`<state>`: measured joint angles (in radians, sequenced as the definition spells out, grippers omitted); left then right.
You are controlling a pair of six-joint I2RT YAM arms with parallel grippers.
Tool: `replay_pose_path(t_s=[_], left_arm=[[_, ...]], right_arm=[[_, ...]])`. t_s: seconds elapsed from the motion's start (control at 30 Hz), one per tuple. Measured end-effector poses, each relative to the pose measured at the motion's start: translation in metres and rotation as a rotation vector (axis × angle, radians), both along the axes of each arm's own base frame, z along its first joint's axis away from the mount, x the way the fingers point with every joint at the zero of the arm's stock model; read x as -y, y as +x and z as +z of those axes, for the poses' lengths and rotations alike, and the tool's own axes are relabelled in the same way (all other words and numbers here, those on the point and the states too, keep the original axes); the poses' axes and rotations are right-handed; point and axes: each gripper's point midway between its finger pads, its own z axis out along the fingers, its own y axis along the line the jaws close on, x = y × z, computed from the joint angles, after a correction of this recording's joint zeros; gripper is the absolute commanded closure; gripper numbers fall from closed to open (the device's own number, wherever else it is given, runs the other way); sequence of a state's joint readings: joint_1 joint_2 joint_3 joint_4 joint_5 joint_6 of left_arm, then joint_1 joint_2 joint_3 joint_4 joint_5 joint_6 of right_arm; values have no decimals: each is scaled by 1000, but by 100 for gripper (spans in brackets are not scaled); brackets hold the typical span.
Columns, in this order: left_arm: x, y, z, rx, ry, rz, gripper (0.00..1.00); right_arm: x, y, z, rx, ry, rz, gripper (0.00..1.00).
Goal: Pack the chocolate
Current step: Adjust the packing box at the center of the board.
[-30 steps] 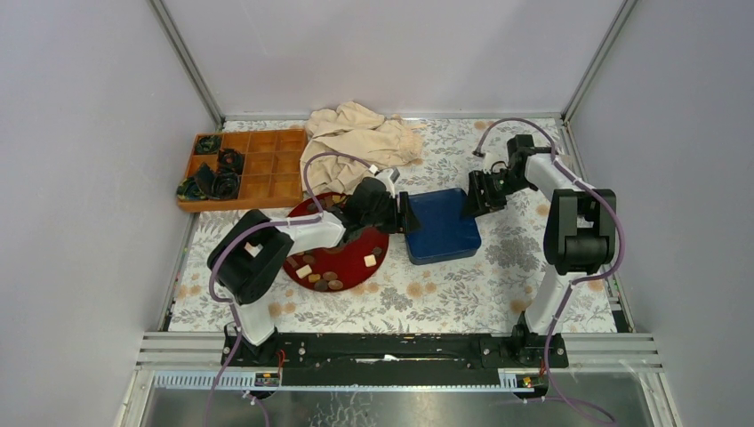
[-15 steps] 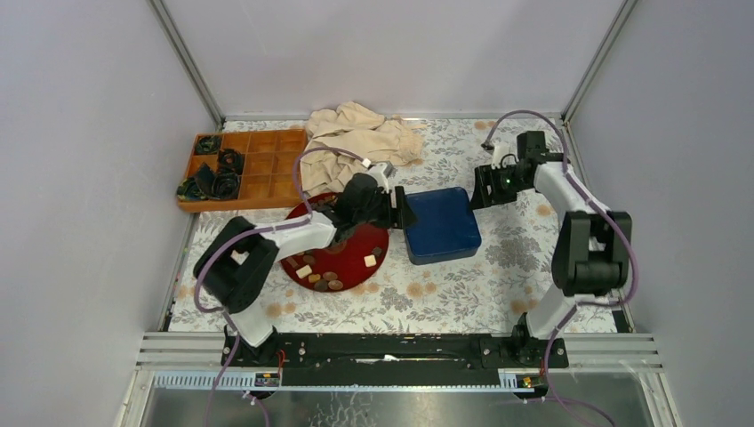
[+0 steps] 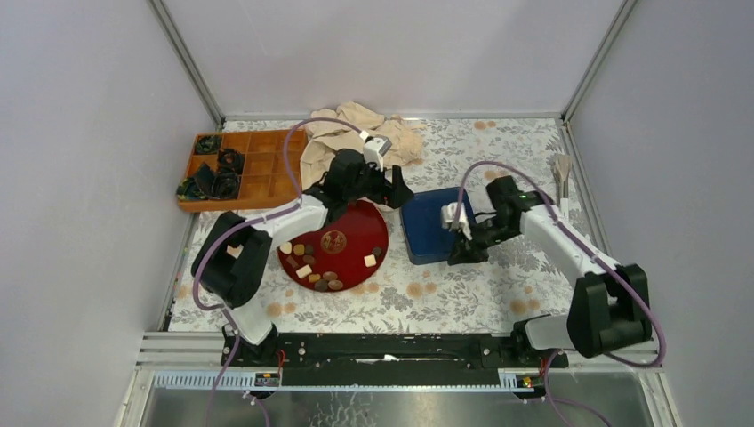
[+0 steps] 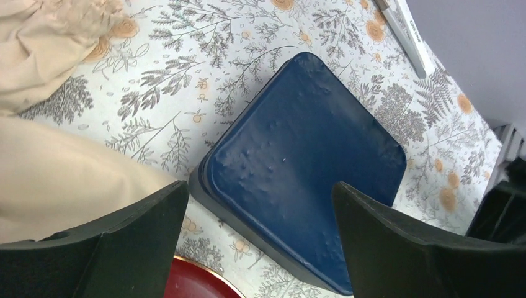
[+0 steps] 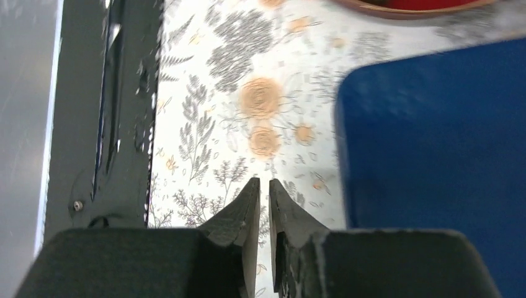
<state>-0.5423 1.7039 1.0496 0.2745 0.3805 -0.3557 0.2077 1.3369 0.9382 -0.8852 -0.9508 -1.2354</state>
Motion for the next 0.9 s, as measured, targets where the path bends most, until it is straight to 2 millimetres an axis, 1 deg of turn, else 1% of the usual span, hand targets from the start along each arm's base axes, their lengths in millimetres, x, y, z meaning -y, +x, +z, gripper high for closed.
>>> replay_pose_path(t_s=[0.07,0.17,0.27,0.37,0.53,0.63,0.73,0.9], left_arm=[[3,5,-2,42,25,-32,3],[12,17,-2,97,55,-83,3],[25,34,-3,138,77,-133,2],[35,42,-14,142,98,-186,2],[44,42,-46,88,133,-270,1],[46,42,-63,55,156,-302,1],[49,47,-71,50,182,-320,1],[51,54,-79,49,223,-355,1]], right_arm=[[-8,-19,-17,-8,-38,124,86],[-13,-29,-39,2,-108,232,87],[-11,-28,-62,21,-201,277,87],[-7,-20,-75,46,-272,271,87],[-5,5,-81,106,-332,190,87],[-4,15,-82,126,-350,148,87],[-3,21,-82,137,-363,123,87],[0,27,-84,135,-394,72,87]])
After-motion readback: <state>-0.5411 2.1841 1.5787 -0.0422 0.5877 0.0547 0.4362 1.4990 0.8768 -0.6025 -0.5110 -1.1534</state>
